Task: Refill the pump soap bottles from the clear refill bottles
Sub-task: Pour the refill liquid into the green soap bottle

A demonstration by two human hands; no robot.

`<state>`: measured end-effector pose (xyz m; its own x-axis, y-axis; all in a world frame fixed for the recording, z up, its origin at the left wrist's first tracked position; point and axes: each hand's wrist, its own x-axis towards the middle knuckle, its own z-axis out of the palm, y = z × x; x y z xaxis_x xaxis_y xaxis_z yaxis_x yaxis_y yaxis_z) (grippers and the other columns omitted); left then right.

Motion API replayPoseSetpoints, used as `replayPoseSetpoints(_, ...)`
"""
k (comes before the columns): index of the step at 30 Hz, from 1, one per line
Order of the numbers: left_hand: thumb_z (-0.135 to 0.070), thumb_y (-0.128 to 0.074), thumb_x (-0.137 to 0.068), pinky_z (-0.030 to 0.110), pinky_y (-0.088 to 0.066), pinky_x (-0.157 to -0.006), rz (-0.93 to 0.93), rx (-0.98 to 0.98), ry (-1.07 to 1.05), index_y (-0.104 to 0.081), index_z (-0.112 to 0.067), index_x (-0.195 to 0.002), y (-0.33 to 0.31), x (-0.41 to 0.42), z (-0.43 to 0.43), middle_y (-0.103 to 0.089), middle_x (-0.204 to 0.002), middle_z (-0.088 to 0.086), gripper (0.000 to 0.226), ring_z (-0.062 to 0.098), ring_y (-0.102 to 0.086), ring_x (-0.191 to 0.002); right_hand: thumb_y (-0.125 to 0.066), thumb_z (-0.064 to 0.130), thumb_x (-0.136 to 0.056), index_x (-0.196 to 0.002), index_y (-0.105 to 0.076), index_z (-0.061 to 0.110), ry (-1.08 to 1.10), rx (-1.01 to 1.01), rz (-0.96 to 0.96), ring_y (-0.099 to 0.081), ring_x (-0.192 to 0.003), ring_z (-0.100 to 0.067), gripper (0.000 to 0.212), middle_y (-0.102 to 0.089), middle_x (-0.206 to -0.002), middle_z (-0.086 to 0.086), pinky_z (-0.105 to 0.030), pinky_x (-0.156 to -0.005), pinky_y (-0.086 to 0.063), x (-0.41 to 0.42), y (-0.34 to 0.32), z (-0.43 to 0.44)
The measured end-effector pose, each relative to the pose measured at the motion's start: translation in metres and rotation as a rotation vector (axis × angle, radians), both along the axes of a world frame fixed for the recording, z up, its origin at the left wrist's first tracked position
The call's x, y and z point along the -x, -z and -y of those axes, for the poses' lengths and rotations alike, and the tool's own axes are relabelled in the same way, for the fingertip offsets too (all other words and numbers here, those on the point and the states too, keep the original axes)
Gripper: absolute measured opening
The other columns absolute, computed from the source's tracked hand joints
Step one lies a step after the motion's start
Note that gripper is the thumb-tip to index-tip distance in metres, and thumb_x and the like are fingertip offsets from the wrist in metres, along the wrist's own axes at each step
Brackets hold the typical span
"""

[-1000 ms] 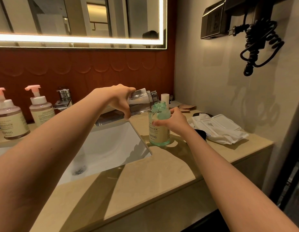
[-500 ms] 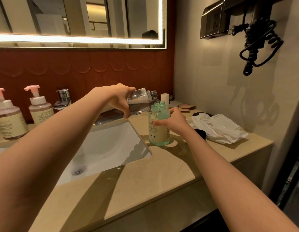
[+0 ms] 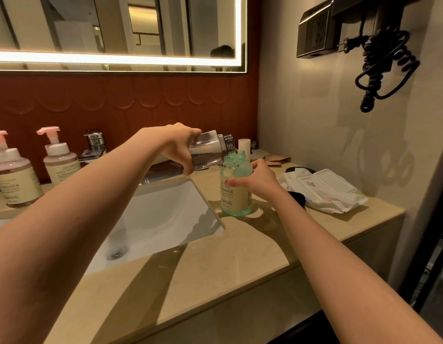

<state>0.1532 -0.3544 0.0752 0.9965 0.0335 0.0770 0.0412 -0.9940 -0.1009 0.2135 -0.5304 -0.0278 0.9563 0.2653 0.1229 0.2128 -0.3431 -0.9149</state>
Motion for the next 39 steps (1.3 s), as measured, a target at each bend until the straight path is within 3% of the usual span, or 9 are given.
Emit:
replayPoseSetpoints(12,-0.033,-0.083,-0.057,0.038,-0.051,-0.086,0.005,-0.003,0.000,-0.039,-0.014,-0.134,-0.0002,0.0002,-0.0002,-0.054,-0.118,0.005,0.091,0.025,-0.052,-0.102,-0.082,0.024,-0.068,-0.120,-0.039,0.015,0.001,0.000,0.002,-0.051,-0.118,-0.025,0.067,-0.053,-0.128,-0.005,-0.041,-0.093,-0.046,0.0012,-0.0001,0.0007)
replayPoseSetpoints(18,-0.032,-0.083,-0.058,0.031,-0.046,-0.073,0.005,-0.003,0.010,-0.042,-0.016,-0.129,-0.0011,0.0016,0.0011,-0.054,-0.109,0.002,0.084,0.022,-0.051,-0.094,-0.081,0.024,-0.069,-0.119,-0.039,0.015,0.000,-0.002,0.004,-0.050,-0.119,-0.025,0.066,-0.053,-0.128,-0.005,-0.042,-0.095,-0.046,0.0018,-0.0003,0.0012)
replayPoseSetpoints(33,-0.032,-0.084,-0.058,0.036,-0.050,-0.086,-0.006,0.007,0.000,-0.038,-0.014,-0.135,-0.0006,0.0024,0.0012,-0.054,-0.120,0.006,0.091,0.025,-0.052,-0.103,-0.081,0.024,-0.069,-0.121,-0.039,0.014,0.005,0.015,0.007,-0.050,-0.120,-0.026,0.068,-0.052,-0.129,-0.006,-0.043,-0.095,-0.046,0.0017,-0.0016,0.0000)
replayPoseSetpoints(39,-0.030,-0.084,-0.057,0.030,-0.045,-0.073,0.002,0.007,0.013,-0.042,-0.016,-0.127,-0.0032,0.0038,0.0037,-0.053,-0.105,0.000,0.082,0.021,-0.051,-0.092,-0.082,0.024,-0.068,-0.121,-0.039,0.014,0.000,0.004,0.005,-0.051,-0.118,-0.025,0.069,-0.053,-0.127,-0.006,-0.041,-0.095,-0.047,0.0008,-0.0007,0.0005)
